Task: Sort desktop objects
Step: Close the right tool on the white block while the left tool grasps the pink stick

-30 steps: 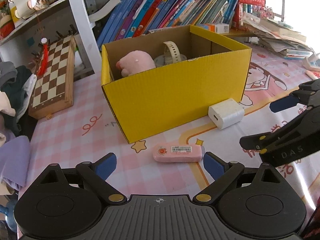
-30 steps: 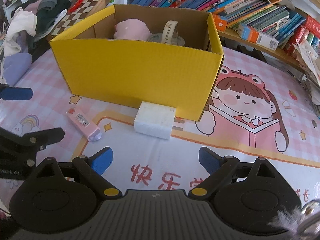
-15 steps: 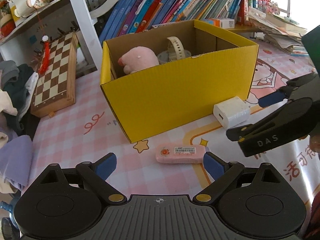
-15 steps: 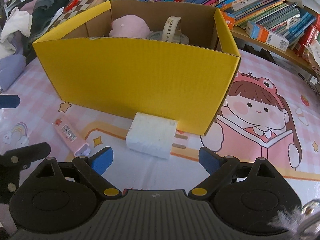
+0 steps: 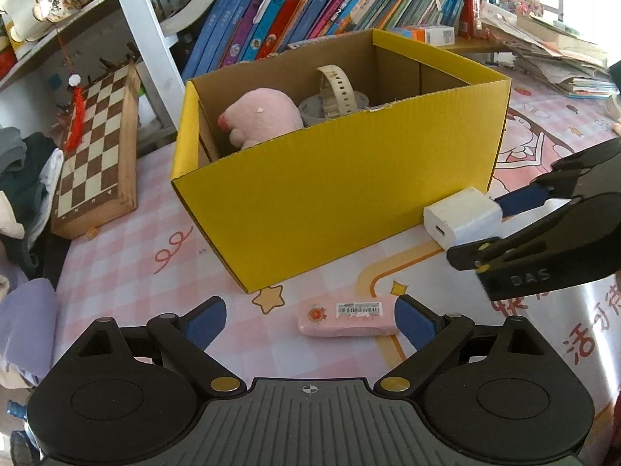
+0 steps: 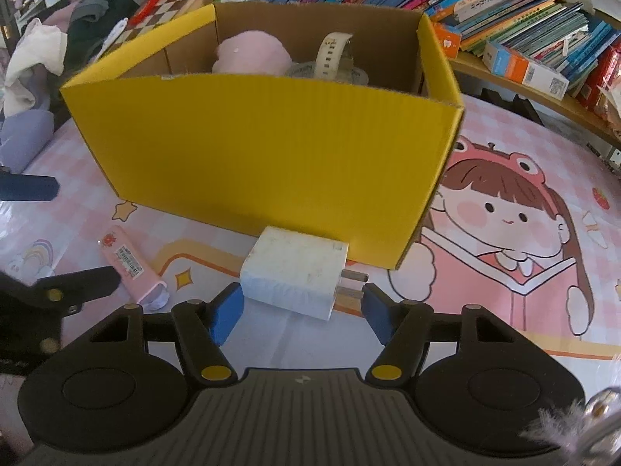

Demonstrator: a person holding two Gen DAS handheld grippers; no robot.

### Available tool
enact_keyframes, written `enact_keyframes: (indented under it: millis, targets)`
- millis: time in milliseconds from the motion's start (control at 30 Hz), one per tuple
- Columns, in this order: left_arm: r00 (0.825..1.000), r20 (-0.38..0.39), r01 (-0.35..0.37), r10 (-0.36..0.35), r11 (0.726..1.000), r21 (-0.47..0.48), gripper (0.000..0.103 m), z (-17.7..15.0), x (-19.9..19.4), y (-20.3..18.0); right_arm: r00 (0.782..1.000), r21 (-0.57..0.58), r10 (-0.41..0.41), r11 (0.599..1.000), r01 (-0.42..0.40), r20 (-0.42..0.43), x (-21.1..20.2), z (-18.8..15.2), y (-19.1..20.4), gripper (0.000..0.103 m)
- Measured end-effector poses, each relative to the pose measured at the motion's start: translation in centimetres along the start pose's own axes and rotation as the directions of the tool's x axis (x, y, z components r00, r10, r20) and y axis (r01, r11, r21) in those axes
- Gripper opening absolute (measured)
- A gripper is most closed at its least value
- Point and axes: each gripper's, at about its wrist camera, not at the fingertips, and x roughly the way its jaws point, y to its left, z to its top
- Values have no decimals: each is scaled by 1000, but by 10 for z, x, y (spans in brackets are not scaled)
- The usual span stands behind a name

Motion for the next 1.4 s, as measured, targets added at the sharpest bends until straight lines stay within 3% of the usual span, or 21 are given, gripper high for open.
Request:
enact_keyframes:
  millis: [600,867,900,967,1033,1133,1233,1400]
  targets:
    - [999,-28,38,-37,999,38,95,7,22,-2,999,43,-2,999,4,-43,-2,-9,-6,65]
    - [999,-23,38,-38,999,1,91,9,31,3,998,26,-16,1000,17,-65,4,-8,-3,65]
    - [999,-21,44,-44,999,-7,88,10,32,4,998,22,-17,1000,19,-65,4,-8,-3,65]
    - [998,-39,53,-54,998,-20,71,11,36,5,998,17,-19,1000,20,-65,4,-8,-2,65]
    - [995,-62,77,-79,997,-30,48,9,40,6,998,16,-20,1000,21,-66,5,-8,-2,65]
    - [992,-60,106,-107,994,-25,27,8,39,6,998,15,-21,1000,22,-66,5,-8,-2,65]
    - [993,-54,109,-110,994,-8,16,8,37,6,997,12,-25,1000,26,-68,5,-8,-1,65]
    - [992,-48,120,-121,993,-8,16,8,33,7,997,6,-28,1000,28,-67,5,-10,2,65]
